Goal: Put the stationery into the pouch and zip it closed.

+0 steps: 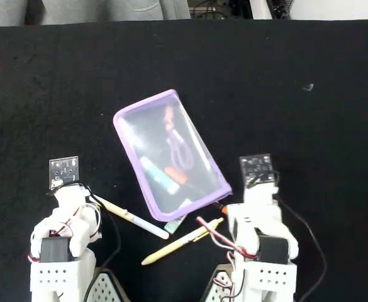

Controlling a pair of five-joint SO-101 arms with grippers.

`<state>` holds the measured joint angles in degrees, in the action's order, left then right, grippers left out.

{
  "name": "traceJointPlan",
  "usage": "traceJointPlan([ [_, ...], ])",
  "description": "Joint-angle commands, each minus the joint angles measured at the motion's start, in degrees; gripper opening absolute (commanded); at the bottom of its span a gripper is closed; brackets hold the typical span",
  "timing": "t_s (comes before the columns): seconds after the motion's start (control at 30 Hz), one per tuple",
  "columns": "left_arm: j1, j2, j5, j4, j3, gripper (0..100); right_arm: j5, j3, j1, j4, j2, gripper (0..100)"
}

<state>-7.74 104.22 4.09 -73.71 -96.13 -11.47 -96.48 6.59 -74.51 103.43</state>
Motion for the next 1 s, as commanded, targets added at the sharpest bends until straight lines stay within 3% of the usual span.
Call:
traceJointPlan([
  [0.0, -0.5, 0.1, -0.4, 0.7, -1.3, 3, -0.4, 0.0, -5.5, -0.2, 5.1, 1.2],
  [0.3, -0.5, 0.1, -0.4, 0.7, -1.3, 3, -0.5, 4.4, -7.9, 3.7, 5.0, 1.5],
  [0.5, -0.5, 0.1, -0.4, 0.7, -1.3, 3, -0.1, 16.7, -8.3, 15.5, 5.0, 1.2],
  [0.67, -0.5, 0.1, -0.4, 0.7, -1.3, 3, -0.9, 17.7, -7.9, 21.5, 5.1, 1.2],
  [0.8, -0.5, 0.1, -0.4, 0.7, -1.3, 3, -6.4, 14.7, -8.4, 26.6, 5.1, 1.5],
  [0.9, -0.5, 0.1, -0.4, 0.7, -1.3, 3, -13.8, 12.2, -9.3, 36.4, 5.1, 1.5],
  [0.97, -0.4, 0.1, -0.4, 0.7, -1.3, 3, -18.5, 11.3, -10.6, 37.2, 4.9, 1.5],
])
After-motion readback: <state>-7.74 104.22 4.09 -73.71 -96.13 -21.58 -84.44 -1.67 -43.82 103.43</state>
